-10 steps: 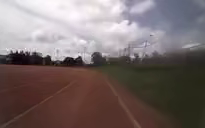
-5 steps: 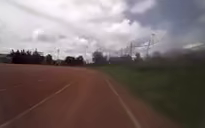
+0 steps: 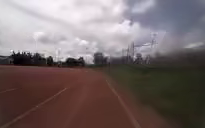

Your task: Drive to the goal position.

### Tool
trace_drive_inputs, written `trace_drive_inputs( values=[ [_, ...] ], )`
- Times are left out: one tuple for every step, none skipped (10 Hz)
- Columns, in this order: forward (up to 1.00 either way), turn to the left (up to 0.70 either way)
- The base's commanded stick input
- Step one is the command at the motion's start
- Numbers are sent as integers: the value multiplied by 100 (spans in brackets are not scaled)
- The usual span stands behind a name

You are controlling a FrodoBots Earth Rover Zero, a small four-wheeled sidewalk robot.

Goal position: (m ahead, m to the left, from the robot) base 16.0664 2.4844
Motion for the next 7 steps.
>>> trace_drive_inputs(
  values=[
    [70,0],
    [70,0],
    [70,0],
    [70,0],
    [70,0],
    [70,0],
    [70,0]
  ],
)
